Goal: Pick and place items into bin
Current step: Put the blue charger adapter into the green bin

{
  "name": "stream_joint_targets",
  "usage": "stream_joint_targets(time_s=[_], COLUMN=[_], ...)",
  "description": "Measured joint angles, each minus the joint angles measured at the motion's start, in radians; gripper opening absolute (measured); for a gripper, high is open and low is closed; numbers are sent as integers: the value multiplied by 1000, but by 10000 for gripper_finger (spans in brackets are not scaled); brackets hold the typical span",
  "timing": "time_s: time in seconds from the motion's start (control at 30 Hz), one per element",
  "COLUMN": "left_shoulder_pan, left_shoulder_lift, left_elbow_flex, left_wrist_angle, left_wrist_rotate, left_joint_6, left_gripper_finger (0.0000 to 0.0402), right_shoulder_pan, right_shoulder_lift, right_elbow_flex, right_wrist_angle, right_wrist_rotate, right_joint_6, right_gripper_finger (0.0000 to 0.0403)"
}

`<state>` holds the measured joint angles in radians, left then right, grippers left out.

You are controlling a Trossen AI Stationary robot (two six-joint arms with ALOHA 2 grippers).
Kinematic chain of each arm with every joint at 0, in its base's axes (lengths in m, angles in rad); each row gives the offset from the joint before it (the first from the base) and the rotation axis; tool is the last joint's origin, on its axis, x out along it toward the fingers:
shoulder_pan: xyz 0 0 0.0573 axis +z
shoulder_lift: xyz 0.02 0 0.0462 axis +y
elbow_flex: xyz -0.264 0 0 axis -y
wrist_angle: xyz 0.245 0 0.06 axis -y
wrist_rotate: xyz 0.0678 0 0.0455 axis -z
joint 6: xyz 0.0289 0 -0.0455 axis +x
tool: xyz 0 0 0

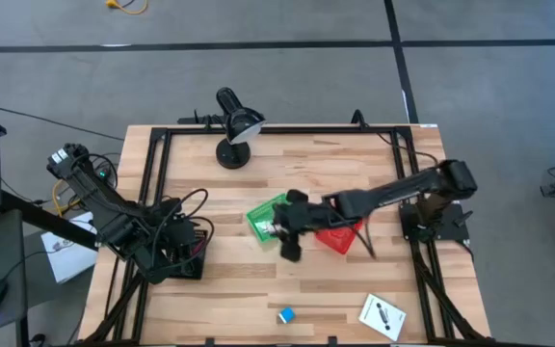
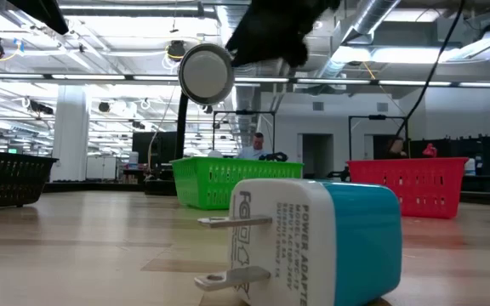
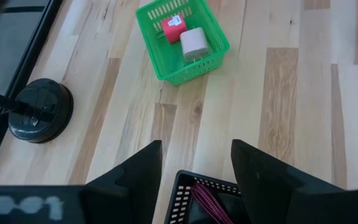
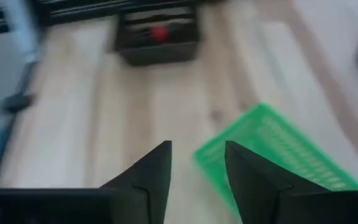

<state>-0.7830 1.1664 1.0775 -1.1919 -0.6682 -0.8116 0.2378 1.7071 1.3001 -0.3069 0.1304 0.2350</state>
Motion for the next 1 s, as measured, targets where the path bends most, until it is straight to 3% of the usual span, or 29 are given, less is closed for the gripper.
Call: stream_joint_targets(time_s=[0.27,0.43,0.63,0.83,1.0], left_shoulder_pan=[0,0,0,0,0], left_shoulder_lift=[0,0,0,0,0], left_elbow_flex=[0,0,0,0,0], left_wrist_angle=[9,38,41,43,43], left_wrist_rotate=[-1,-2,-2,-1,-2], left_joint_6=[0,6,4,-5,-1], left_gripper_finger=[183,183,183,183,183], right_shoulder_pan=[241,324,342,334,330], right_shoulder_lift=[-17,19,114,228,277], right_elbow_flex=[-1,-5,-2,0,0], right_wrist_angle=[-40,-48,28,92,133], right_wrist_rotate=[-1,-1,-13,-131,-156], right_joint_6=[-161,-185,-176,-191,-191], right_gripper_finger=[198,222,235,235,235])
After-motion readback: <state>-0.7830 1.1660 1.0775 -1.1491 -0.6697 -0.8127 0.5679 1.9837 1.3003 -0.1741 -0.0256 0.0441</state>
